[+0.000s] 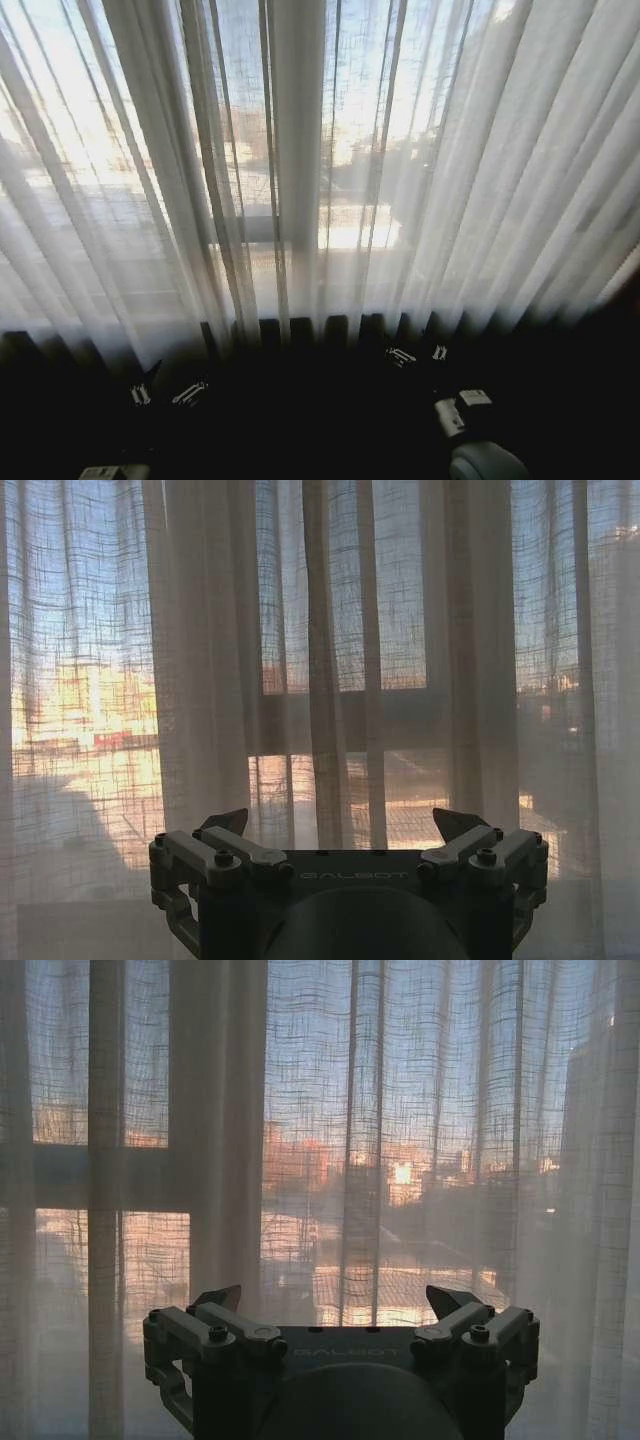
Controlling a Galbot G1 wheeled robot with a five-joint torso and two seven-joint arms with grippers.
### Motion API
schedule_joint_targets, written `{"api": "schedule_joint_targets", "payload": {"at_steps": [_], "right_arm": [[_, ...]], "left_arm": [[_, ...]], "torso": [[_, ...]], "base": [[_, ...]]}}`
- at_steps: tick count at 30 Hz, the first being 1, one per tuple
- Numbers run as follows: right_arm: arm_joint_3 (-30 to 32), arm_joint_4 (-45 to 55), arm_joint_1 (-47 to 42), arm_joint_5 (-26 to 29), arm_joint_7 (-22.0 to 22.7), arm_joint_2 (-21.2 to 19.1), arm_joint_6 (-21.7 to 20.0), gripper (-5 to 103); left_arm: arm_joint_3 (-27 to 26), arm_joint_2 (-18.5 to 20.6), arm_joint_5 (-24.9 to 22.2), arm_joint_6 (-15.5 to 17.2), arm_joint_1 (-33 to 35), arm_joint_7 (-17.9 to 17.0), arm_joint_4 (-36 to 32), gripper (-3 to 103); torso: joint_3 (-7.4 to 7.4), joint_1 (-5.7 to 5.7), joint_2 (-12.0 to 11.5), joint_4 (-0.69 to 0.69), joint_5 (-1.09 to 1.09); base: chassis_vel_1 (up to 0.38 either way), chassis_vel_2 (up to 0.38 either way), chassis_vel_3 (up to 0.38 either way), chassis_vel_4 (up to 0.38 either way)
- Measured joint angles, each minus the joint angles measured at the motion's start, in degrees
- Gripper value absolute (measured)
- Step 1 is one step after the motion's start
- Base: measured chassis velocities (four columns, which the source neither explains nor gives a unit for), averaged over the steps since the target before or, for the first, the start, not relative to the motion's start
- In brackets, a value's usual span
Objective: Open the curtains by pulling them apart, changing their state from closed to fully open.
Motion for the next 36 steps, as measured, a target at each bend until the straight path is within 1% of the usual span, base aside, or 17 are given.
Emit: {"api": "schedule_joint_targets", "payload": {"at_steps": [4,8,13,16,17,18,22,24,27,30,32,36], "right_arm": [[-0.2,-0.3,-0.2,-1.5,-0.3,0.0,0.9,100],[-0.4,-0.4,-0.3,-2.1,-0.5,0.1,1.2,100],[-0.6,-0.7,-0.2,-2.2,-0.5,0.2,1.4,100],[-0.7,-0.8,-0.1,-2.2,-0.5,0.3,1.5,100],[-0.7,-0.9,-0.1,-2.2,-0.5,0.3,1.5,100],[-0.7,-0.9,-0.1,-2.2,-0.5,0.3,1.6,100],[-0.7,-0.9,-0.1,-2.3,-0.5,0.4,1.6,100],[-0.7,-0.9,-0.2,-2.3,-0.5,0.4,1.6,100],[-0.7,-0.9,-0.4,-2.6,-0.5,0.5,1.6,100],[-0.7,-0.9,-0.5,-3.2,-0.5,0.5,1.6,100],[-0.8,-0.9,-0.5,-3.2,-0.5,0.4,1.6,100],[-1.0,-1.4,0.3,-2.9,-0.5,0.1,1.4,100]], "left_arm": [[0.1,0.0,0.0,-0.2,0.0,0.0,0.0,100],[0.3,-0.1,0.0,-0.3,-0.1,0.0,0.1,100],[0.3,-0.2,0.0,-0.4,0.0,0.0,0.1,100],[0.3,-0.4,0.0,-0.6,0.1,0.0,0.1,100],[0.2,-0.5,0.0,-0.7,0.2,0.0,0.1,100],[0.2,-0.6,0.0,-0.9,0.2,0.0,0.0,100],[0.2,-0.8,0.1,-1.3,0.4,0.1,0.0,100],[0.1,-0.9,0.1,-1.4,0.4,0.1,0.0,100],[0.1,-1.2,0.2,-1.7,0.6,0.3,0.0,100],[0.1,-1.5,0.3,-2.0,0.7,0.4,0.0,100],[0.1,-1.6,0.3,-2.1,0.8,0.4,0.0,100],[0.0,-1.8,0.3,-2.2,0.9,0.4,0.0,100]], "torso": [[0.01,0.01,0.0,0.00,0.03],[-0.02,-0.04,0.0,-0.01,0.00],[-0.01,-0.05,0.0,0.01,0.03],[-0.02,-0.05,0.0,-0.01,-0.03],[-0.02,-0.05,0.0,-0.01,-0.02],[-0.02,-0.05,0.0,-0.01,0.02],[-0.02,-0.06,0.0,0.00,0.04],[-0.02,-0.06,0.0,0.00,0.00],[-0.02,-0.06,0.0,-0.01,0.00],[-0.02,-0.05,0.0,0.00,0.01],[-0.02,-0.05,0.0,0.00,-0.02],[0.01,0.03,0.0,-0.01,-0.04]], "base": [[-0.058,0.334,0.071,-0.334],[0.063,0.308,-0.045,-0.324],[0.190,0.323,-0.182,-0.313],[0.207,0.360,-0.225,-0.380],[0.248,0.374,-0.258,-0.393],[0.244,0.434,-0.258,-0.451],[0.247,0.458,-0.234,-0.467],[0.209,0.501,-0.202,-0.482],[0.185,0.559,-0.203,-0.524],[0.129,0.562,-0.127,-0.561],[0.062,0.548,-0.075,-0.487],[0.013,0.302,0.017,-0.352]]}}
